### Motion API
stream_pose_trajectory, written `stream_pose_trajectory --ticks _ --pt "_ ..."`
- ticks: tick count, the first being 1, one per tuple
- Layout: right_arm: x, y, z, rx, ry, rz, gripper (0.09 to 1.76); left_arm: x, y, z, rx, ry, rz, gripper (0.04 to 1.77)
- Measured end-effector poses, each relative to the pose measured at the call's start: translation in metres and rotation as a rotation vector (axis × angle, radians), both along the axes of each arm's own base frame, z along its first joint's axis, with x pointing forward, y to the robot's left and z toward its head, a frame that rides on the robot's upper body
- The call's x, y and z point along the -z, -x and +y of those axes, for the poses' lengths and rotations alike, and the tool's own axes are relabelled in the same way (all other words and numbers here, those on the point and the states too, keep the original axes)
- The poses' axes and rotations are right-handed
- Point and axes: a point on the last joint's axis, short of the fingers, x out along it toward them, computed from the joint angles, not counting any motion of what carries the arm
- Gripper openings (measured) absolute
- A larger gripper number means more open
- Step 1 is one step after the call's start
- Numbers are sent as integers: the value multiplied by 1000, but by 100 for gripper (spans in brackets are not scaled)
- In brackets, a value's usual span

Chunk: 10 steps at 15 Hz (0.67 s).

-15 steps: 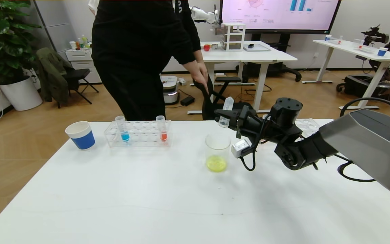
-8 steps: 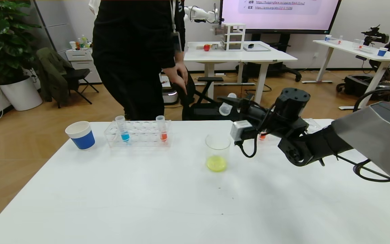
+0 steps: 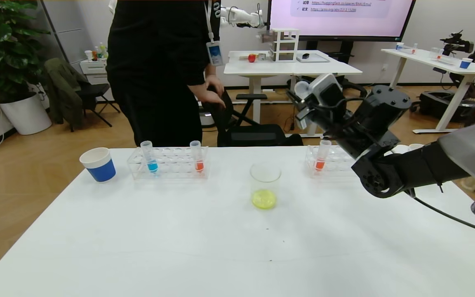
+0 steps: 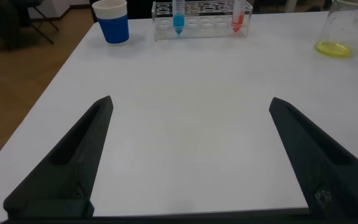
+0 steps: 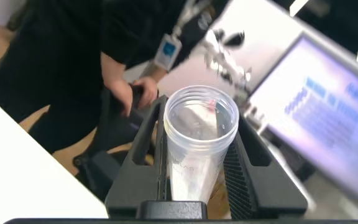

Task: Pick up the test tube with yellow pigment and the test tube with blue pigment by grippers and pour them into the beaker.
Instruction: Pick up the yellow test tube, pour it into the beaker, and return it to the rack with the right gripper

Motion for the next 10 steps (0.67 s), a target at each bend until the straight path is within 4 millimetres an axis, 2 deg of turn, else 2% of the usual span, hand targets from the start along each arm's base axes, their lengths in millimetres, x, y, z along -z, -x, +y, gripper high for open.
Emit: stream_pose_trajectory --ticks 3,6,8,10 --pt "7 9 -14 79 -201 256 53 0 0 0 0 0 0 175" --pt "4 27 -21 114 -357 528 53 0 0 0 0 0 0 175" --pt "-10 33 -39 146 -416 558 53 0 0 0 0 0 0 175" --pt "-18 32 -66 200 -438 538 53 0 0 0 -1 0 0 175"
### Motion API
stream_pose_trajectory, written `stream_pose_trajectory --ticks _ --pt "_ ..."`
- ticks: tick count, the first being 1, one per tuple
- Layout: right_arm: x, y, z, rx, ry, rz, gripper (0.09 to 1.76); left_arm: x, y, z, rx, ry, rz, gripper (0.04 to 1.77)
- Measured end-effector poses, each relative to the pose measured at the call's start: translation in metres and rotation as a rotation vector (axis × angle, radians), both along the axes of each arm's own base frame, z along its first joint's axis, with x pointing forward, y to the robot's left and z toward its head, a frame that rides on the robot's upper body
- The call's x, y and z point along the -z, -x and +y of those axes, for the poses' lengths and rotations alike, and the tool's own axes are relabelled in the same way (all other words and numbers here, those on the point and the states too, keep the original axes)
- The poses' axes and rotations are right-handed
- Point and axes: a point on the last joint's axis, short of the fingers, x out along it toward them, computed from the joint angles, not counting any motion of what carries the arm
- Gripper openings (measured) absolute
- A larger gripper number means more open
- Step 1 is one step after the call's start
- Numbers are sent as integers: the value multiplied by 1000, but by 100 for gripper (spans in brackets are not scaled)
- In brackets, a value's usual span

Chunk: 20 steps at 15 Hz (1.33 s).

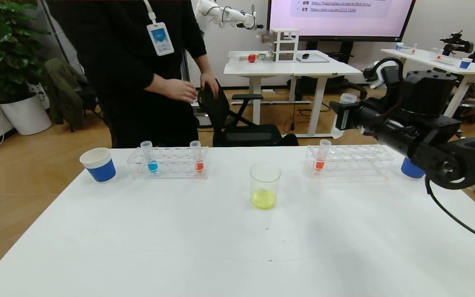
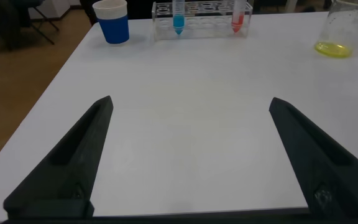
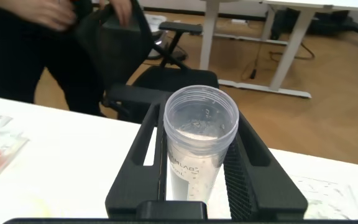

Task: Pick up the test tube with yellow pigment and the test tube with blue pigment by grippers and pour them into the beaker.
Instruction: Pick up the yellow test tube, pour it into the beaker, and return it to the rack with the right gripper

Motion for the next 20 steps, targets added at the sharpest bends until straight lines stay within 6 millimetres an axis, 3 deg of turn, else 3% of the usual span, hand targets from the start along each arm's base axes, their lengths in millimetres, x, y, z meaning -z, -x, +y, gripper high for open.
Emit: stream_pose_trajectory --ticks 3,8,11,14,20 --pt "-5 -7 -57 94 6 -12 53 0 0 0 1 0 0 175" --pt "2 -18 -172 276 13 -7 53 0 0 0 1 0 0 175" --pt "16 -30 -219 375 32 8 53 0 0 0 1 0 0 175" --pt "36 -45 -240 412 31 33 53 0 0 0 0 0 0 175" --pt "77 -66 -252 423 26 81 53 0 0 0 0 0 0 175"
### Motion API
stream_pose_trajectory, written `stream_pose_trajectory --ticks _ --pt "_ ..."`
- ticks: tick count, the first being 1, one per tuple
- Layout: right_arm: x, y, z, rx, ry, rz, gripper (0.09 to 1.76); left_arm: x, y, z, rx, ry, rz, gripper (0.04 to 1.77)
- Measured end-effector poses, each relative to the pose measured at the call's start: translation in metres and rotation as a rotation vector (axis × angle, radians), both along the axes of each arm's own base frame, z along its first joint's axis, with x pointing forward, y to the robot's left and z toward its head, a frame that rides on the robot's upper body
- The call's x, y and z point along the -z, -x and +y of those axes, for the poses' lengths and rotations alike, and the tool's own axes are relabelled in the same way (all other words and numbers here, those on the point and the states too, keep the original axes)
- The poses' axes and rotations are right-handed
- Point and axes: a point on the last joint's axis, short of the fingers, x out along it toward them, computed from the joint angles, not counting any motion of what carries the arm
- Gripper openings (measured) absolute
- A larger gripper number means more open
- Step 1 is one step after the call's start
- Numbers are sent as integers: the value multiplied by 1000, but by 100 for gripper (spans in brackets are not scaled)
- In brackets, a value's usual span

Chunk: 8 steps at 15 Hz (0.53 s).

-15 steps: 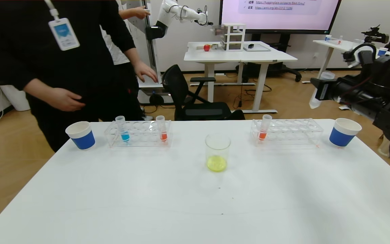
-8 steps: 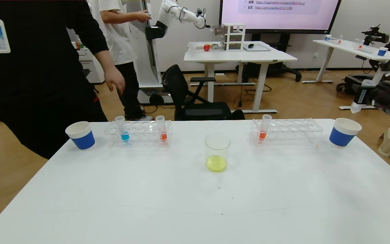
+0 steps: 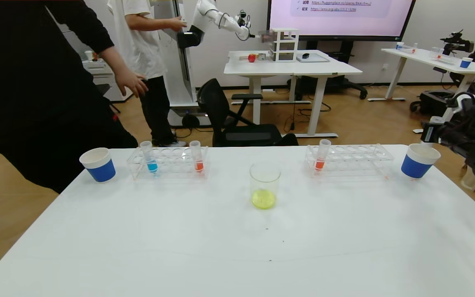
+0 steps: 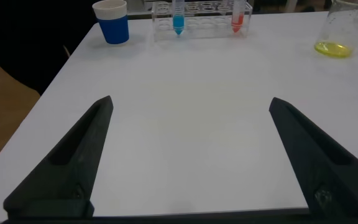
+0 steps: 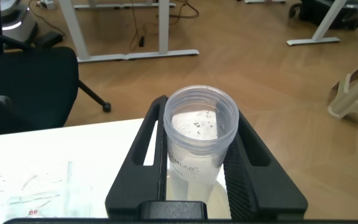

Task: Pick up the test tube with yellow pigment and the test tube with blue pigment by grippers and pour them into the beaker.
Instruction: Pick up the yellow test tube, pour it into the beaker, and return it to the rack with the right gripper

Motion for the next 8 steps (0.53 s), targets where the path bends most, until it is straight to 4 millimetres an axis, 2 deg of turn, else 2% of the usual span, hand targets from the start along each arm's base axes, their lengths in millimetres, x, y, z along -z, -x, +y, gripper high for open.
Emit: stream_pose_trajectory --ticks 6,8 --pt "31 -9 -1 -5 -13 30 53 0 0 0 0 0 0 175" --pt "35 -9 -1 -5 -17 42 53 0 0 0 0 0 0 175"
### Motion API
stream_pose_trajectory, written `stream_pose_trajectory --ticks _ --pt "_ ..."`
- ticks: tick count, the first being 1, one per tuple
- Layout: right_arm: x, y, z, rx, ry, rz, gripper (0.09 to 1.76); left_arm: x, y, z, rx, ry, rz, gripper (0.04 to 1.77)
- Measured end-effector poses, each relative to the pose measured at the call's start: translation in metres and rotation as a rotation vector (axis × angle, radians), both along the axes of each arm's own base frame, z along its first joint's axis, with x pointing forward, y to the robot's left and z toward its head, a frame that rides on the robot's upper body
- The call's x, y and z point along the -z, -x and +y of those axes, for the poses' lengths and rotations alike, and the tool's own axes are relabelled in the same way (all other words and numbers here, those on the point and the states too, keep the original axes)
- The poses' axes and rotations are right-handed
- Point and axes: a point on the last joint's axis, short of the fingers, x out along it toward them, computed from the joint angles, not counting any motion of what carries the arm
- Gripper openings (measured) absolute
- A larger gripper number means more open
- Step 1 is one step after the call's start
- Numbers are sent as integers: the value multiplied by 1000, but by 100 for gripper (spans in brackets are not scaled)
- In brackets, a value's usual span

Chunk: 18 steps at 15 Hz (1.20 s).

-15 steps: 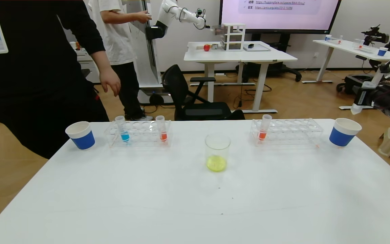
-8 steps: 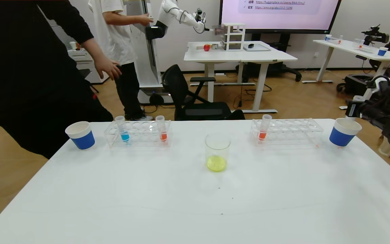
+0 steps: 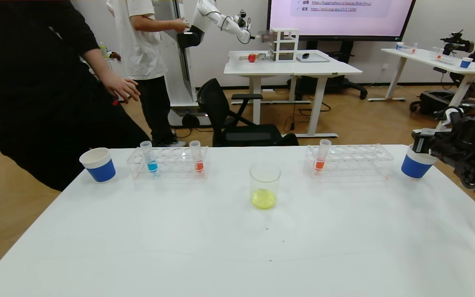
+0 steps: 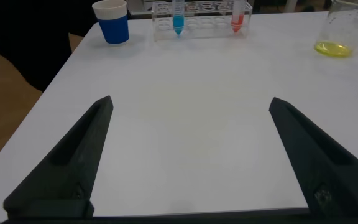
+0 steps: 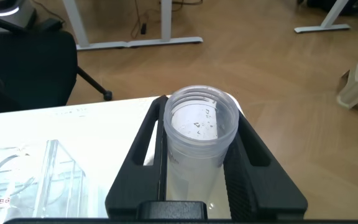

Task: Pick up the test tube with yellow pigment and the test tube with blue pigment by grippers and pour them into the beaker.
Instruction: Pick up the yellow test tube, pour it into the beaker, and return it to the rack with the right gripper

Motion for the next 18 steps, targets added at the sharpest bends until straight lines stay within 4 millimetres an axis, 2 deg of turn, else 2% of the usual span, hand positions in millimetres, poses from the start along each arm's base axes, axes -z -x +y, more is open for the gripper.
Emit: stream_pose_trajectory --ticks 1,2,3,4,5,7,9,12,14,16,18 --pt "1 0 0 0 -1 2 65 0 0 0 1 0 0 175" --pt "2 1 0 0 -2 5 91 0 0 0 0 0 0 175" --pt "2 1 1 -1 -3 5 132 0 0 0 1 0 0 175" --pt "0 1 2 -4 -2 2 160 0 0 0 0 0 0 175" --pt "-1 1 3 -5 0 -2 173 0 0 0 0 0 0 175" --pt "-7 1 7 -12 2 -13 174 0 0 0 1 0 0 175" --pt "-20 0 21 -41 5 -32 174 0 0 0 0 0 0 175" --pt "-48 -1 70 -142 12 -82 174 0 0 0 0 0 0 175" --pt "-68 4 115 -205 -19 -103 174 0 0 0 0 0 0 175" --pt "-88 18 157 -260 -38 -122 174 0 0 0 1 0 0 175" --pt "-105 40 176 -300 -42 -141 174 0 0 0 2 0 0 175"
